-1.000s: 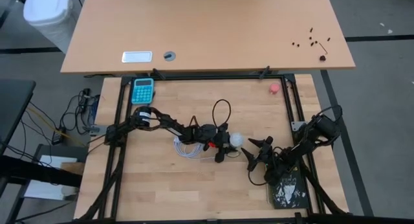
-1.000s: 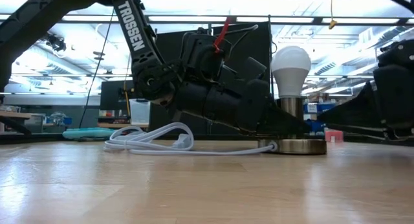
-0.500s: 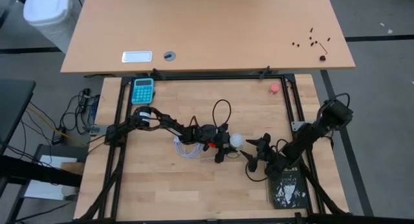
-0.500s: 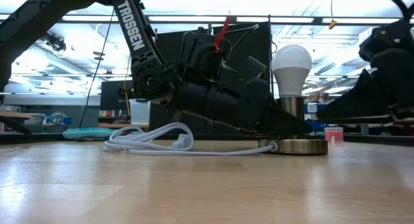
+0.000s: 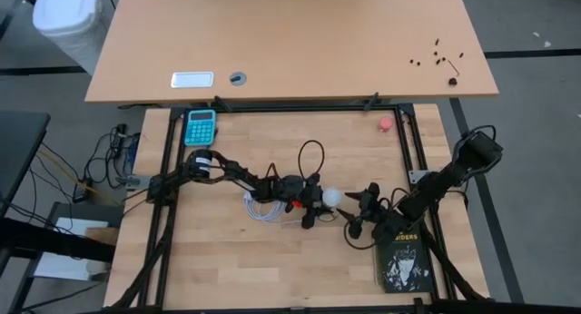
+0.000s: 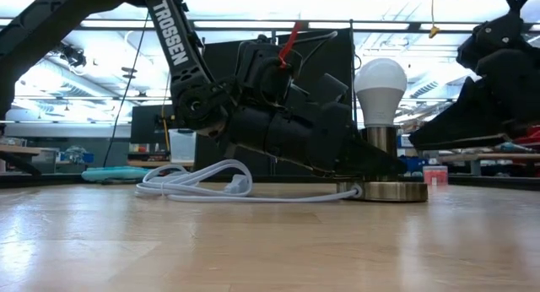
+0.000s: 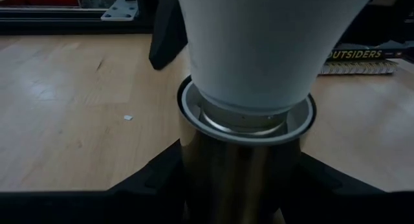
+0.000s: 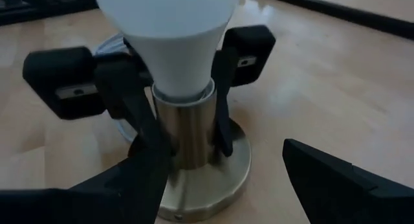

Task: Screw lightbulb
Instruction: Insert the lightbulb into the lamp

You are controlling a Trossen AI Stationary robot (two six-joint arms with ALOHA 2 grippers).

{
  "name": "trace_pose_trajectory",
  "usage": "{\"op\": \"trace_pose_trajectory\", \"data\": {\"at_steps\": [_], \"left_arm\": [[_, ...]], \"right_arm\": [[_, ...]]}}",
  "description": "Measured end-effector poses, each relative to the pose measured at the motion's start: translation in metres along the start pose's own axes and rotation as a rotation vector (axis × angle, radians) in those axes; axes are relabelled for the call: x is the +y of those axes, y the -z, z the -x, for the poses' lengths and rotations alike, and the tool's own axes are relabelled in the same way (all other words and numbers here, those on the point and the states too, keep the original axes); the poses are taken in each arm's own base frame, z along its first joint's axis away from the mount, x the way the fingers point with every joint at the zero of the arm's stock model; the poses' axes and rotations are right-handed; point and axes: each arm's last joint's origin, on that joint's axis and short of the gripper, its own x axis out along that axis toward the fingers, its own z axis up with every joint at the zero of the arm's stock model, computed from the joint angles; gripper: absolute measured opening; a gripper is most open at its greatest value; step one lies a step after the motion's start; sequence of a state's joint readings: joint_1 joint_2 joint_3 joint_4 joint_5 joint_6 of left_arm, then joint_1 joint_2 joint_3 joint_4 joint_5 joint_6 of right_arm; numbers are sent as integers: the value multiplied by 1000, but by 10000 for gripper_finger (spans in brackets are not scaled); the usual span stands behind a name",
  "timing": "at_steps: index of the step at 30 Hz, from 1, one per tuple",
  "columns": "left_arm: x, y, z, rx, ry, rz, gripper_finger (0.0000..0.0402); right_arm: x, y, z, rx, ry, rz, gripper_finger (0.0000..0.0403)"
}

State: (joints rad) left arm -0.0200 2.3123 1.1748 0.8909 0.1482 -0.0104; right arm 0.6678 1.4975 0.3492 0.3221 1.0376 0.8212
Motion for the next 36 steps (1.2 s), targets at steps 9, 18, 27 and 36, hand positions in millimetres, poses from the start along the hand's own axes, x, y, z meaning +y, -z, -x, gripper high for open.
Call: {"op": "trace_pose_trajectory", "data": {"at_steps": [9,18,27,36], "left_arm": [[2,0,0,0,-18,-3,193],[4,0,1,4,-56,2,193],[7,2,1,19,-127,33,193],[3,2,0,22,-123,27,193]], "right_arm": [[5,-10,-8,-4,-64,42,309],[1,-16,-19,43,-105,15,309],[8,-26,-13,20,-100,-36,309],[8,-41,-27,53,-59,98,309]]}}
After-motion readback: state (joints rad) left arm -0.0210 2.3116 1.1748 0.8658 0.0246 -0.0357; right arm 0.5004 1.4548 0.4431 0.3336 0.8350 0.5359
